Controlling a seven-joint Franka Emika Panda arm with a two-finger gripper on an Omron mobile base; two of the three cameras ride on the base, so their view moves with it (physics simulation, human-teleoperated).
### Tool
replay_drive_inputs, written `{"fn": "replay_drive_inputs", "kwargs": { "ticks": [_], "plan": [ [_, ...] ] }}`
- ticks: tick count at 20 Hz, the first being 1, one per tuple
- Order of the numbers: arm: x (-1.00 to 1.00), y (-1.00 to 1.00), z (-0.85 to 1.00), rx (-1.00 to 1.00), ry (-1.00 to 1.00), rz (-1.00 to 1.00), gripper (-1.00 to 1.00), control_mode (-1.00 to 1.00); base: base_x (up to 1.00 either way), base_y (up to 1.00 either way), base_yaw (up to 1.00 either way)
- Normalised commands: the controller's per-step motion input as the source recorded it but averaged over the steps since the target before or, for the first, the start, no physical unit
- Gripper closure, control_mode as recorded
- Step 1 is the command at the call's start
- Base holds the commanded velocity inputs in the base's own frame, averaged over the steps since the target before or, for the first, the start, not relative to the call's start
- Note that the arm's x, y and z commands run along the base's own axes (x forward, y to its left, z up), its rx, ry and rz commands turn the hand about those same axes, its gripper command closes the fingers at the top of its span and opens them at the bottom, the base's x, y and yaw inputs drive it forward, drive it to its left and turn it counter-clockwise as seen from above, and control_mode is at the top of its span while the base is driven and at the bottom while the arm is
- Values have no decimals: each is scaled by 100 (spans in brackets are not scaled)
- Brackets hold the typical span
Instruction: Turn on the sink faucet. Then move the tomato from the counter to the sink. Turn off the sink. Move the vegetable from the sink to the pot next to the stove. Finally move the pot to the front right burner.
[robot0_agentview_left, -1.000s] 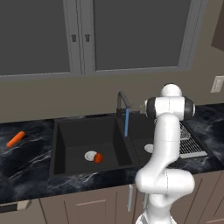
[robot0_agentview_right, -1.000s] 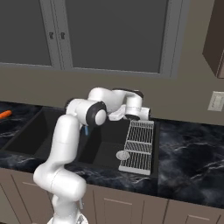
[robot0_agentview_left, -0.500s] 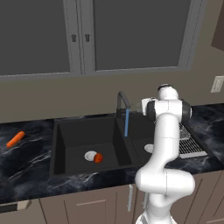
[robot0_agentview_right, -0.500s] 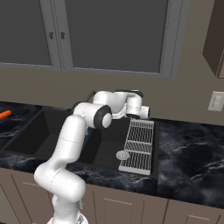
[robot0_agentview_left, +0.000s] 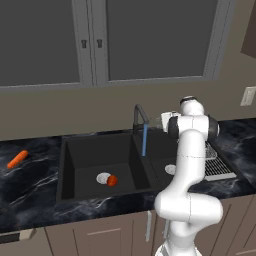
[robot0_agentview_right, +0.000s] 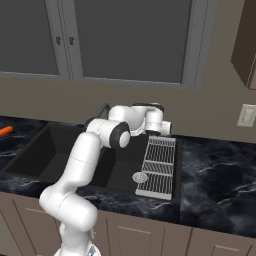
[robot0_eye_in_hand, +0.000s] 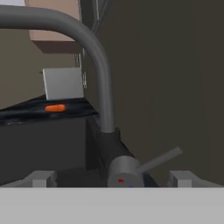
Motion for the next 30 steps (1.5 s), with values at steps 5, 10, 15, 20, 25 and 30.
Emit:
{"fn": "replay_drive_inputs", "kwargs": {
  "ticks": [5, 10, 15, 20, 25, 30],
  "plan": [
    [18, 32, 0, 0, 0, 5, -100, -100, 0, 0, 0],
    [3, 57, 0, 0, 0, 7, -100, -100, 0, 0, 0],
    [7, 62, 0, 0, 0, 10, -100, -100, 0, 0, 0],
    [11, 51, 0, 0, 0, 9, -100, -100, 0, 0, 0],
    [8, 9, 0, 0, 0, 1, -100, -100, 0, 0, 0],
    [24, 1, 0, 0, -1, 0, -100, -100, 0, 0, 0]
  ]
}}
